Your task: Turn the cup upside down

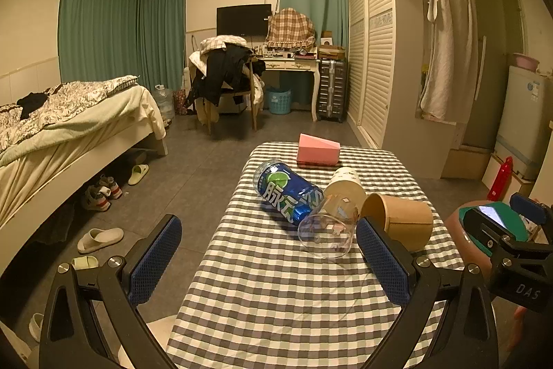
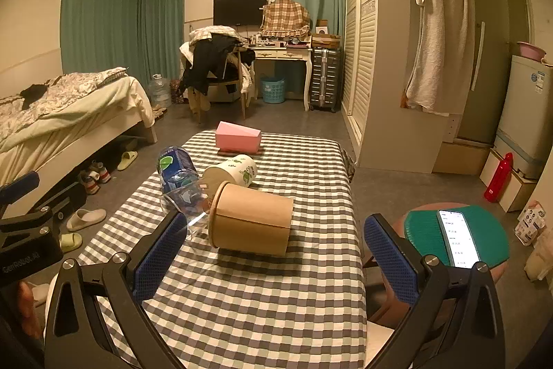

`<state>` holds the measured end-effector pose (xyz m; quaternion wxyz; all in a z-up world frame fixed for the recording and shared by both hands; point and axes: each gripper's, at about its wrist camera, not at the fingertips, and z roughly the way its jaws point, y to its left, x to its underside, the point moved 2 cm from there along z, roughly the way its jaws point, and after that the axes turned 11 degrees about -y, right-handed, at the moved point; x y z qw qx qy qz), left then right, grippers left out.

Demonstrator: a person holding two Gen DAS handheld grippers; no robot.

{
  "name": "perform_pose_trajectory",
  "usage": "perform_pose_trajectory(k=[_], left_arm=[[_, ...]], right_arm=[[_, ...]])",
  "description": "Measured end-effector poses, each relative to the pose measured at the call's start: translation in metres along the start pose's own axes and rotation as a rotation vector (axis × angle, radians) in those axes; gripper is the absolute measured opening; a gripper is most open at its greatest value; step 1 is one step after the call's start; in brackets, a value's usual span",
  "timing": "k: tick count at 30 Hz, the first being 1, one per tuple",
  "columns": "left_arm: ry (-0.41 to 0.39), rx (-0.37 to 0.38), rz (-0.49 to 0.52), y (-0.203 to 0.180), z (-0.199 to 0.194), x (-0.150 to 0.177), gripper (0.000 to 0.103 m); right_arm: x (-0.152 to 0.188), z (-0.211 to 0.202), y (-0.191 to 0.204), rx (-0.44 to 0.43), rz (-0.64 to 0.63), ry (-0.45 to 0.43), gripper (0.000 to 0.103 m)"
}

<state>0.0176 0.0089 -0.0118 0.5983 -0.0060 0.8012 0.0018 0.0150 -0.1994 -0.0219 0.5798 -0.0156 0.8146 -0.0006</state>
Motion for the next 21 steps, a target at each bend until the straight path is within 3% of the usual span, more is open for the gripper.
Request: perform_pose_trajectory(k=[21], left_arm=[[0.001, -0.003, 0.003, 0.0046, -0.0007, 0.0011, 0.103]], right_arm=[[-0.0063, 0.0025, 0.0046, -0.018, -0.005, 0.015, 0.103]])
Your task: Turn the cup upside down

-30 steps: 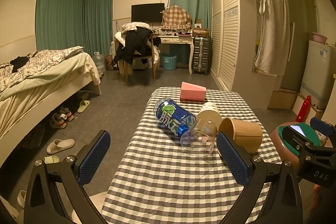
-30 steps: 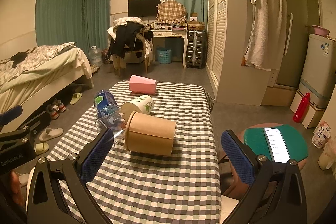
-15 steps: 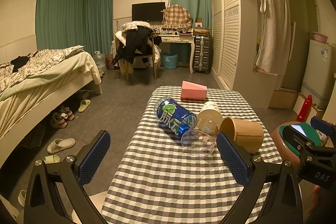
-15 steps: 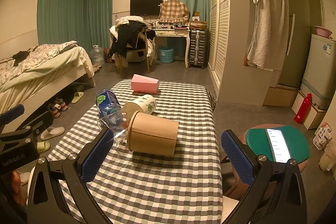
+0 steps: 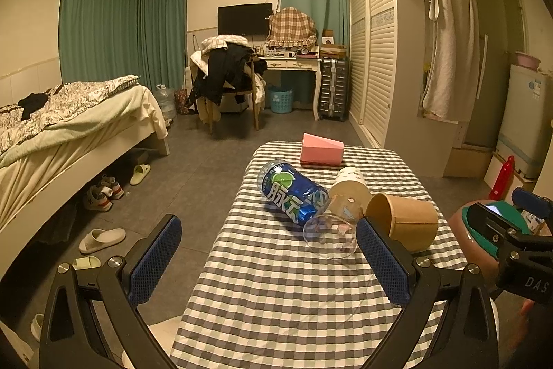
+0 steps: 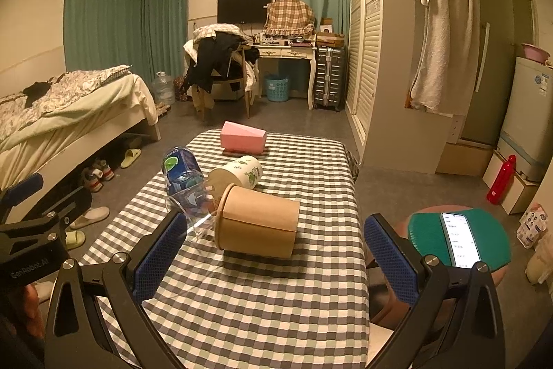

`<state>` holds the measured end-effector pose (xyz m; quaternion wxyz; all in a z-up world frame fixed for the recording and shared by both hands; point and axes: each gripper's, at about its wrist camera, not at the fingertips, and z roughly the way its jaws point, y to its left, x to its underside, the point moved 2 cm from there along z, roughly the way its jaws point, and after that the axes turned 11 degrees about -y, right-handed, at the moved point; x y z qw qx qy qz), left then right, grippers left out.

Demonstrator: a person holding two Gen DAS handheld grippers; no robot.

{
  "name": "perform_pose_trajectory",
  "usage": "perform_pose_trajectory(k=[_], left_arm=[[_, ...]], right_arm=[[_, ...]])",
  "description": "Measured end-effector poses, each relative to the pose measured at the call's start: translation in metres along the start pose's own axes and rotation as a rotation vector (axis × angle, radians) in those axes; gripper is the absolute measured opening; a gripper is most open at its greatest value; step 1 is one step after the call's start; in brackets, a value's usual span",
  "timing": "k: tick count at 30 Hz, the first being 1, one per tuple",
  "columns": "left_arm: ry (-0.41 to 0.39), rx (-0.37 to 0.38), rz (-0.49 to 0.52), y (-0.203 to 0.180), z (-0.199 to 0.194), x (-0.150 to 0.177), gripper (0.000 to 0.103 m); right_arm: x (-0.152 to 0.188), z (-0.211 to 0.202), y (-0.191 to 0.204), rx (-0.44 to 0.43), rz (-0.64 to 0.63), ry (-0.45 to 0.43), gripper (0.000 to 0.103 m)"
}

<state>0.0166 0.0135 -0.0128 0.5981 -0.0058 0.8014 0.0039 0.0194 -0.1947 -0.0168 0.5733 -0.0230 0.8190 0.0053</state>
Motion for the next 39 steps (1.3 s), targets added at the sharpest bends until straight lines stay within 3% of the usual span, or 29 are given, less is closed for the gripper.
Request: perform_pose_trajectory(k=[9, 17, 23, 26, 34, 39], left_arm=[[0.004, -0.009, -0.024, 0.018, 0.019, -0.021, 0.103], [0.019, -0.057, -0.022, 0.048, 0.057, -0.034, 0.103], [0.06, -0.095, -0.03, 0.072, 0.094, -0.033, 0.103], [0.077, -0.102, -0.04, 0.082, 0.109, -0.031, 0.103], [0.129, -0.104, -0.056, 0.098, 0.136, -0.014, 0.103], [0.165, -0.117, -0.068, 0.107, 0.149, -0.004, 0.103]], right_arm=[[-0.021, 0.015, 0.005, -0.003, -0.003, 0.02, 0.103], [-0.059, 0.067, 0.011, -0.05, -0.007, 0.114, 0.103], [-0.072, 0.137, 0.014, -0.058, -0.033, 0.271, 0.103], [-0.069, 0.183, 0.018, -0.096, -0.021, 0.395, 0.103], [-0.031, 0.294, 0.02, -0.108, 0.07, 0.749, 0.103], [-0.01, 0.327, 0.024, -0.099, 0.073, 0.857, 0.101]])
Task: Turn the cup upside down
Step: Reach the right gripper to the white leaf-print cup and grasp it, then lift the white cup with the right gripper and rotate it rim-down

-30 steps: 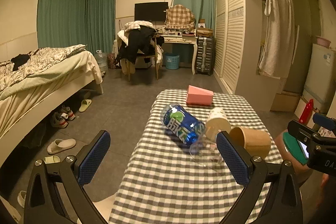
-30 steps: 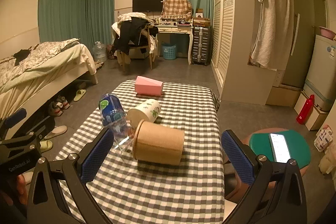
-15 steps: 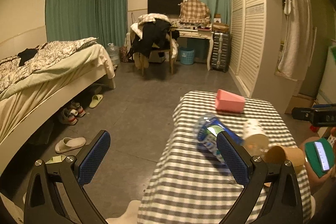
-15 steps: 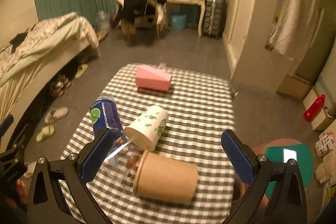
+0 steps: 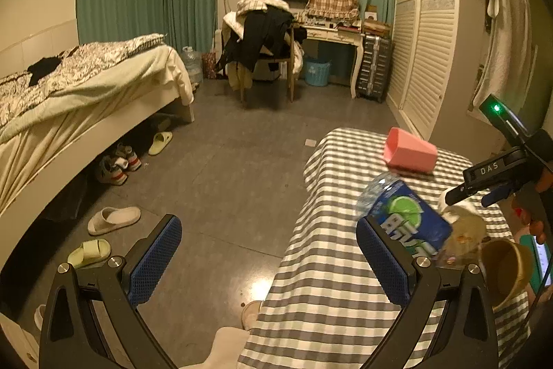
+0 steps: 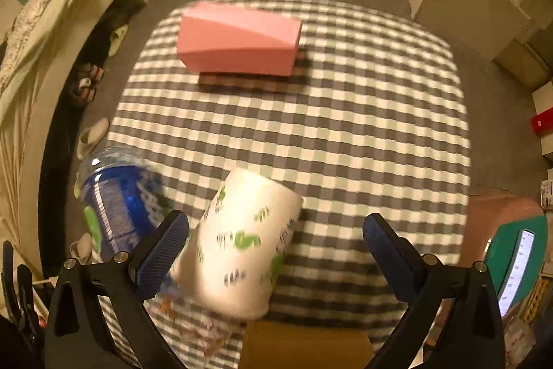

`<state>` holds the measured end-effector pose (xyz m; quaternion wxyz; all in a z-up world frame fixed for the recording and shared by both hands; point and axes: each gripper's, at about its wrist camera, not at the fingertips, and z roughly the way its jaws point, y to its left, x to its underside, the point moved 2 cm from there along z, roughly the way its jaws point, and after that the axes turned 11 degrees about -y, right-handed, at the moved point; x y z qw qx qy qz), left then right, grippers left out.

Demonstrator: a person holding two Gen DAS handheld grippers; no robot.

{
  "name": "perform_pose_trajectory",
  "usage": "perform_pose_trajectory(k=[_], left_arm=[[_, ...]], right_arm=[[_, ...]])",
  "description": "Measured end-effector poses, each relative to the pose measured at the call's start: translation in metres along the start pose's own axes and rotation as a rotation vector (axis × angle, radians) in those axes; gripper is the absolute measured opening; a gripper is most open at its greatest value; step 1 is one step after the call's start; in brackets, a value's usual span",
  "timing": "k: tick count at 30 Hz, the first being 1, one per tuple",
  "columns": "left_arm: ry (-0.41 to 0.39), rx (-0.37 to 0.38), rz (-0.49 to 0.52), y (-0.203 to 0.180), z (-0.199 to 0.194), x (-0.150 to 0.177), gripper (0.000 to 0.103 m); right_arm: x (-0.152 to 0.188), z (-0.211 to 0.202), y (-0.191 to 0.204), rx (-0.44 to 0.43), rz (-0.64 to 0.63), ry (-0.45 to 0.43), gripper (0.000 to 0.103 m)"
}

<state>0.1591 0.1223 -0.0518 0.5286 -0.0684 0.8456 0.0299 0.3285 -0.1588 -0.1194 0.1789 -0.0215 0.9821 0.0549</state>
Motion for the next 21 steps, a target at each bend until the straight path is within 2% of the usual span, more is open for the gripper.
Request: perform_pose_trajectory(k=[6, 8, 10, 12, 15, 19, 21], left_arm=[[0.018, -0.001, 0.0, 0.002, 0.006, 0.005, 0.103], [0.017, -0.002, 0.005, 0.0, 0.005, 0.005, 0.103], [0.014, -0.001, 0.008, -0.001, 0.002, 0.004, 0.103], [0.006, -0.001, 0.011, -0.001, -0.002, 0.002, 0.103], [-0.012, 0.002, 0.016, -0.004, -0.013, -0.003, 0.103], [-0.052, 0.011, 0.026, -0.01, -0.036, -0.012, 0.103], [-0.079, 0.019, 0.03, -0.014, -0.052, -0.016, 0.103]], right_arm=[[0.004, 0.036, 0.01, -0.056, 0.022, 0.107, 0.087], [0.005, 0.042, 0.012, -0.079, 0.026, 0.119, 0.073], [0.005, 0.04, 0.014, -0.08, 0.019, 0.102, 0.071], [0.002, 0.03, 0.016, -0.079, 0.007, 0.063, 0.067], [-0.004, -0.001, 0.015, -0.074, -0.013, -0.049, 0.066], [-0.001, -0.064, 0.022, -0.07, -0.067, -0.208, 0.066], [0.007, -0.094, 0.025, -0.072, -0.098, -0.26, 0.066]])
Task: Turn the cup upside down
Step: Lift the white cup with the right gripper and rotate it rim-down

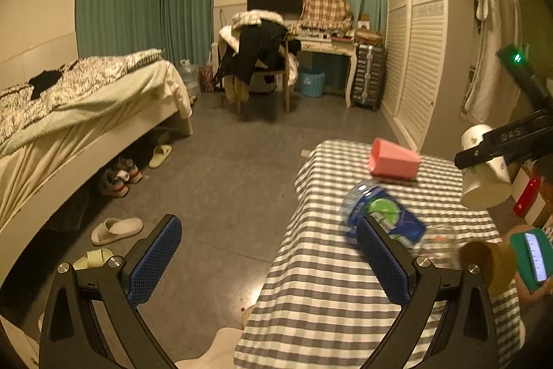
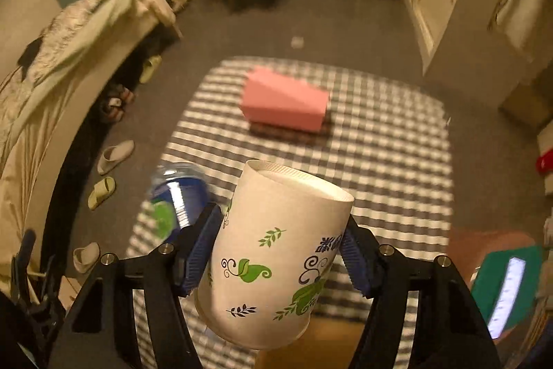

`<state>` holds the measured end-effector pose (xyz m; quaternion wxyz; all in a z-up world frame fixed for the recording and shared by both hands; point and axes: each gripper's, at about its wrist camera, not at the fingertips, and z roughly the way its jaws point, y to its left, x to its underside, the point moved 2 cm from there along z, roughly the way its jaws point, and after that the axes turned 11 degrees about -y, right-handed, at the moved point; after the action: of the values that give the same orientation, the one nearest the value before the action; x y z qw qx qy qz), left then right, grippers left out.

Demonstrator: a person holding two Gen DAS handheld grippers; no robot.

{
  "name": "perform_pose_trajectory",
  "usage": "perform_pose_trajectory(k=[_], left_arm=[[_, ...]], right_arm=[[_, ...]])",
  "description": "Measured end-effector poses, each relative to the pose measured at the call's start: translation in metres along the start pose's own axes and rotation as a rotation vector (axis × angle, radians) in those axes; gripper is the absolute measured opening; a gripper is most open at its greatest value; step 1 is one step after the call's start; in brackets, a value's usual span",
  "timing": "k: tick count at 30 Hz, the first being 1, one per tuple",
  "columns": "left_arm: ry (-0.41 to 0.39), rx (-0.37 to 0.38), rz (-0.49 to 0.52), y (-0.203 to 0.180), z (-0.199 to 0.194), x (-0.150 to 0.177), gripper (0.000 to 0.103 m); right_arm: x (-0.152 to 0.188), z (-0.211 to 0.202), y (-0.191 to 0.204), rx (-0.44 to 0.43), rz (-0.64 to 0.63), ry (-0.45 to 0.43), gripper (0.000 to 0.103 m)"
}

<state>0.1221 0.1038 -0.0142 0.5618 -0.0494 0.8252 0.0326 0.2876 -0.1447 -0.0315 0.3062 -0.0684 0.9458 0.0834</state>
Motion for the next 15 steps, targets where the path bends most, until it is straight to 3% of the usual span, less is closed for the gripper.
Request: perform_pose_trajectory(k=[3, 7, 15], left_arm=[[-0.038, 0.012, 0.005, -0.006, -0.025, -0.007, 0.103], [-0.081, 0.024, 0.005, -0.011, -0.058, -0.008, 0.103], [-0.091, 0.044, 0.014, -0.018, -0.101, 0.017, 0.103]], right_arm=[[0.008, -0.047, 0.009, -0.012, -0.035, -0.035, 0.066], [0.047, -0.084, 0.022, -0.035, -0.068, -0.007, 0.066], [0.153, -0.07, 0.037, -0.075, -0.068, 0.151, 0.066]])
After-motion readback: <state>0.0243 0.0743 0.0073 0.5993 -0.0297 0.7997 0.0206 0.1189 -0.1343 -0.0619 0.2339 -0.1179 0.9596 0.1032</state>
